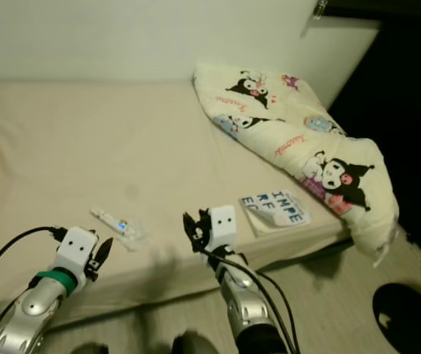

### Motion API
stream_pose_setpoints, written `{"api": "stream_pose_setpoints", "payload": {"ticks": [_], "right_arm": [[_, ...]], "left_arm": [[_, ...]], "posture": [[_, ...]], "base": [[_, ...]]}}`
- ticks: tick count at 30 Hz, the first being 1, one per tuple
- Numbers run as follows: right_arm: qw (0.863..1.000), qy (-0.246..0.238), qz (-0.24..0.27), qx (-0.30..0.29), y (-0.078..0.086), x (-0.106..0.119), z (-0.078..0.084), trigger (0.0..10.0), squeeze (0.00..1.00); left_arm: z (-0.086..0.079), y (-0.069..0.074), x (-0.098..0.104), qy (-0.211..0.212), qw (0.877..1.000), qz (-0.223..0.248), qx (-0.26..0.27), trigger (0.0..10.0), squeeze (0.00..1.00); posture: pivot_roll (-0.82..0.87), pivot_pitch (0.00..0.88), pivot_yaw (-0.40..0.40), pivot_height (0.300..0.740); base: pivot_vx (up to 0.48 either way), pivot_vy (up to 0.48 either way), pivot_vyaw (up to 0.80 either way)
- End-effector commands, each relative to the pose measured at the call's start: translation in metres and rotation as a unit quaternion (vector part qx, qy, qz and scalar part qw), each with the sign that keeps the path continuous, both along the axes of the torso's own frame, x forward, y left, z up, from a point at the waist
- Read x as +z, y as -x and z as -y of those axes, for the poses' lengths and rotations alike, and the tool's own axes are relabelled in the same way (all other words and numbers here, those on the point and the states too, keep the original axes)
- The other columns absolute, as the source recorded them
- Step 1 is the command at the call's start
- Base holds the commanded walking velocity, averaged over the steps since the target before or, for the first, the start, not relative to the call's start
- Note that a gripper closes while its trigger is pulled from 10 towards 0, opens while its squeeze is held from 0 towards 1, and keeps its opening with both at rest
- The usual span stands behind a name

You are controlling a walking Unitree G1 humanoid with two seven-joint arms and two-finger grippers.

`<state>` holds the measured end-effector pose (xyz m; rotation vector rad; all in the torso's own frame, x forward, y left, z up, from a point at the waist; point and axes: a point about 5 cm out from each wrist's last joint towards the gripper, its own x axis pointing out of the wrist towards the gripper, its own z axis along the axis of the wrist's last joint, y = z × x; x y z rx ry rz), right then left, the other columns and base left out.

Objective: Clean up the room

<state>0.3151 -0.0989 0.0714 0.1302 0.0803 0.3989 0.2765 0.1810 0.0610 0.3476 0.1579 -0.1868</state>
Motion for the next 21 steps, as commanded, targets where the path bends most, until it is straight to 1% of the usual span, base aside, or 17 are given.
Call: {"api": "stream_pose_setpoints", "payload": {"ticks": [1, 4, 7, 13, 14, 15, 17, 19, 20, 21], "right_arm": [[1.000, 0.005, -0.011, -0.007, 0.003, -0.006, 0.005, 10.0, 0.00], [1.000, 0.005, -0.010, -0.007, 0.003, -0.006, 0.005, 10.0, 0.00], [1.000, 0.007, -0.010, -0.007, 0.004, -0.005, 0.008, 10.0, 0.00], [1.000, 0.009, -0.008, -0.009, 0.004, -0.004, 0.013, 10.0, 0.00], [1.000, 0.009, -0.006, -0.010, 0.004, -0.002, 0.014, 10.0, 0.00], [1.000, 0.009, -0.006, -0.010, 0.004, -0.002, 0.014, 10.0, 0.00], [1.000, 0.008, -0.001, -0.013, 0.003, 0.002, 0.018, 10.0, 0.00], [1.000, 0.008, -0.001, -0.013, 0.003, 0.002, 0.018, 10.0, 0.00], [1.000, 0.007, 0.002, -0.014, 0.002, 0.004, 0.019, 10.0, 0.00], [1.000, 0.007, 0.002, -0.014, 0.002, 0.004, 0.019, 10.0, 0.00]], "left_arm": [[0.000, 0.003, -0.005, -0.008, 1.000, -0.006, -0.004, 10.0, 0.00], [-0.001, 0.003, -0.005, -0.009, 1.000, -0.005, -0.005, 10.0, 0.00], [-0.007, -0.001, -0.001, -0.010, 1.000, 0.005, 0.005, 10.0, 0.00], [-0.014, -0.009, 0.007, -0.019, 1.000, 0.022, 0.009, 10.0, 0.00], [-0.017, -0.012, 0.009, -0.024, 0.999, 0.026, 0.009, 10.0, 0.00], [-0.017, -0.012, 0.009, -0.024, 0.999, 0.026, 0.009, 10.0, 0.00], [-0.021, -0.022, 0.015, -0.037, 0.999, 0.031, 0.002, 10.0, 0.00], [-0.021, -0.022, 0.015, -0.037, 0.999, 0.031, 0.002, 10.0, 0.00], [-0.024, -0.030, 0.019, -0.040, 0.999, 0.033, 0.000, 10.0, 0.00], [-0.024, -0.030, 0.019, -0.040, 0.999, 0.033, 0.000, 10.0, 0.00]], "posture": [[0.10, 0.072, -0.087, 0.603], [0.10, 0.077, -0.090, 0.593], [0.09, 0.090, -0.101, 0.573], [0.09, 0.102, -0.109, 0.558], [0.08, 0.112, -0.114, 0.553], [0.08, 0.112, -0.114, 0.553], [0.07, 0.132, -0.124, 0.543], [0.07, 0.132, -0.124, 0.543], [0.06, 0.139, -0.126, 0.538], [0.06, 0.139, -0.126, 0.538]], "base": [[0.000, 0.000, 0.00], [0.000, 0.000, 0.00], [0.000, 0.000, 0.00], [0.000, 0.000, 0.00], [0.000, 0.000, 0.00], [0.000, 0.000, 0.00], [0.000, 0.000, 0.00], [0.000, 0.000, 0.00], [0.000, 0.000, 0.00], [0.000, 0.000, 0.00]]}}
